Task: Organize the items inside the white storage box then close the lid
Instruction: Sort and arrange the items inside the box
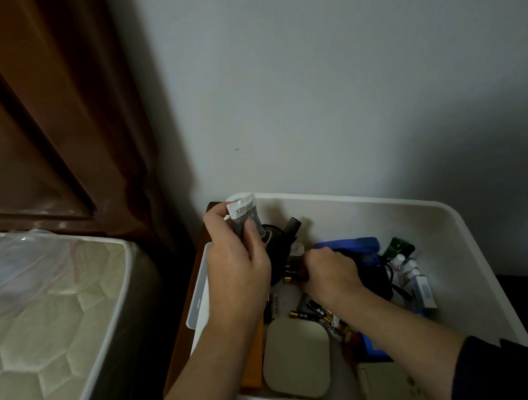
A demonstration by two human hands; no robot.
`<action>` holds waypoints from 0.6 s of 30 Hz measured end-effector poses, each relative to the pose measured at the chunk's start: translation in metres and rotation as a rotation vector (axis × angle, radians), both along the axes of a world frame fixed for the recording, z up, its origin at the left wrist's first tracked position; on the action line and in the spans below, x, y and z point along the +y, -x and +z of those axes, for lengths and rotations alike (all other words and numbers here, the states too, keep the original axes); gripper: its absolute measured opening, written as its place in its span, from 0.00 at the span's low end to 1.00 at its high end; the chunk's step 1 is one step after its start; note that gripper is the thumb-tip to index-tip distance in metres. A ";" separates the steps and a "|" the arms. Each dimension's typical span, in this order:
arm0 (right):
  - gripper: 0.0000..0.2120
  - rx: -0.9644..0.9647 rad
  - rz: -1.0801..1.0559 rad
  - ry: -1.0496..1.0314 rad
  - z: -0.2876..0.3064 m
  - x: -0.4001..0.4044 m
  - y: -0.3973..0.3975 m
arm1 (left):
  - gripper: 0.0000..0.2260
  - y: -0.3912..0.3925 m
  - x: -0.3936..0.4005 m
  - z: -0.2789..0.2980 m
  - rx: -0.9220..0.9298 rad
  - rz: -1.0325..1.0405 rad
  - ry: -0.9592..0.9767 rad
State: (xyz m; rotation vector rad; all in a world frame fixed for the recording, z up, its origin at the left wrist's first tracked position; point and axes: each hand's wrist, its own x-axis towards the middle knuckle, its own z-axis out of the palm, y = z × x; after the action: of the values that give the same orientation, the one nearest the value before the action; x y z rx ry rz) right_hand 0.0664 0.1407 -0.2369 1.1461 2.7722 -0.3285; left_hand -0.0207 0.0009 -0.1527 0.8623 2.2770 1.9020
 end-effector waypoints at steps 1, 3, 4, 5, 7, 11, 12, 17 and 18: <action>0.02 -0.007 -0.005 0.022 0.002 0.000 0.000 | 0.12 0.000 0.000 0.000 0.005 0.007 0.004; 0.02 -0.029 -0.020 0.083 0.011 0.001 -0.001 | 0.12 0.002 0.001 0.000 0.008 0.017 0.022; 0.02 -0.044 -0.023 0.112 0.017 0.004 -0.002 | 0.12 0.002 0.001 0.000 0.008 0.020 0.031; 0.03 -0.056 -0.024 0.138 0.024 0.008 -0.004 | 0.12 0.002 0.001 0.000 0.005 0.024 0.036; 0.03 -0.058 -0.034 0.186 0.039 0.017 -0.010 | 0.11 0.002 0.001 0.001 0.002 0.033 0.041; 0.05 -0.067 -0.057 0.265 0.058 0.024 -0.032 | 0.11 0.004 0.001 0.001 0.023 0.062 0.096; 0.03 -0.086 -0.057 0.283 0.059 0.023 -0.037 | 0.11 0.004 0.001 0.001 0.034 0.066 0.109; 0.03 -0.167 -0.019 0.356 0.054 0.007 -0.051 | 0.10 0.004 0.002 0.003 0.064 0.067 0.121; 0.03 -0.156 -0.009 0.348 0.053 0.003 -0.050 | 0.10 0.004 0.002 0.003 0.069 0.065 0.125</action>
State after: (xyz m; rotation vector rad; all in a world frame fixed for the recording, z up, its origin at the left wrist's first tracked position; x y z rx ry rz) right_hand 0.1160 0.1442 -0.1843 1.0468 2.4504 -0.6608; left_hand -0.0246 0.0029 -0.1499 0.8610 2.4631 1.7578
